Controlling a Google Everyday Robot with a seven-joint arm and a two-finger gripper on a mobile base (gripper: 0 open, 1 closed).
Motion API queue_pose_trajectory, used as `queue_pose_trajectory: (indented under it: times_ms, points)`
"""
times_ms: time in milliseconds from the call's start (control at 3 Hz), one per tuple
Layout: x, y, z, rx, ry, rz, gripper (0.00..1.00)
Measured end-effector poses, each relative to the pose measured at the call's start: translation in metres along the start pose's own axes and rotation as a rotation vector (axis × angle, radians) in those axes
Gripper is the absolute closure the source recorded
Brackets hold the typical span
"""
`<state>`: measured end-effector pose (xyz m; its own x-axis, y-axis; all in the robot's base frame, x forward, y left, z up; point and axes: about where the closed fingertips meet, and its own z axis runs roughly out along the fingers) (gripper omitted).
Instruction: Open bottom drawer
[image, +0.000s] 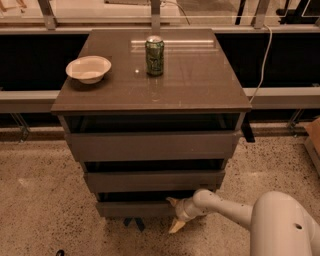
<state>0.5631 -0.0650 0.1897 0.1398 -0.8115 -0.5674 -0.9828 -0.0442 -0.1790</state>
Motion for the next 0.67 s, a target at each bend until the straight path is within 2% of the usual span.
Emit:
queue_pose_trajectory:
  times_ms: [333, 667]
  points:
    - [0.0060, -0.0002, 0.0068, -0.006, 0.003, 0.016, 0.27]
    - [0.0089, 0.0061, 0.0065, -0.019, 0.014, 0.015, 0.27]
